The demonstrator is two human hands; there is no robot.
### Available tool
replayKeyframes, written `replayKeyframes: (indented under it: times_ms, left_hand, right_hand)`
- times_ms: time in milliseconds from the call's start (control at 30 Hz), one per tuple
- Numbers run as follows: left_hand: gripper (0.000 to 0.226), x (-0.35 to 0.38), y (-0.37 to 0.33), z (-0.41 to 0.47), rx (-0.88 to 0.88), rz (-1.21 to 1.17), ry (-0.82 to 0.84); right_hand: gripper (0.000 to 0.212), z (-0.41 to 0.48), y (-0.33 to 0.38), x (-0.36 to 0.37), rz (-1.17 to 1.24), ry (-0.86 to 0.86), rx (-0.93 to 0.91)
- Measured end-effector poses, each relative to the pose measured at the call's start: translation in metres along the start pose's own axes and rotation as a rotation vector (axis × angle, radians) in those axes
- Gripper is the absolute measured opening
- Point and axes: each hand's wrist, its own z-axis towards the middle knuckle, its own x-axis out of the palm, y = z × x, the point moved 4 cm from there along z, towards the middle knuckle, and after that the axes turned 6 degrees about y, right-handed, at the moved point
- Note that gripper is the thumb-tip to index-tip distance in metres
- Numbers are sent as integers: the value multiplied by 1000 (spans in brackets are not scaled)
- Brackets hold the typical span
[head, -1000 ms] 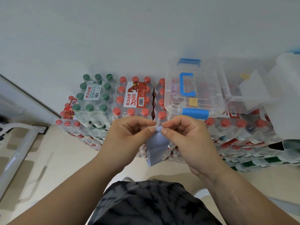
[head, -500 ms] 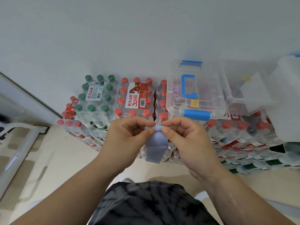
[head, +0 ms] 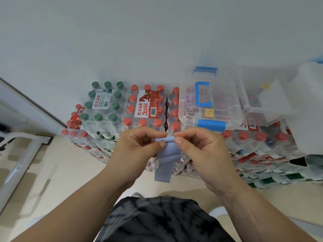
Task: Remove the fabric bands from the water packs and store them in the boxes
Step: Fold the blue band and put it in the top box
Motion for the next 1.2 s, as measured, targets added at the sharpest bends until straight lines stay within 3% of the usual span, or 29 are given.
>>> replayKeyframes:
  times_ms: [167, 567, 767, 1033, 1200]
  left_hand:
    - [29, 3, 0, 2, -9, -38, -1]
    - [39, 10, -8, 6, -19, -7, -45]
    - [24, 18, -11, 3, -6, -56, -75]
    - [31, 16, -7, 6, -14, -82, -104]
    - [31, 17, -8, 6, 2, -62, -109]
  right_hand:
    - [15, -2, -5, -1, 109, -80, 74]
    - [16, -3, -7, -2, 4, -242, -12]
    - [20, -3, -11, -5, 30, -268, -54]
    - [10, -1, -9, -3, 107, -221, -64]
    - [6, 0, -11, -4, 19, -203, -28]
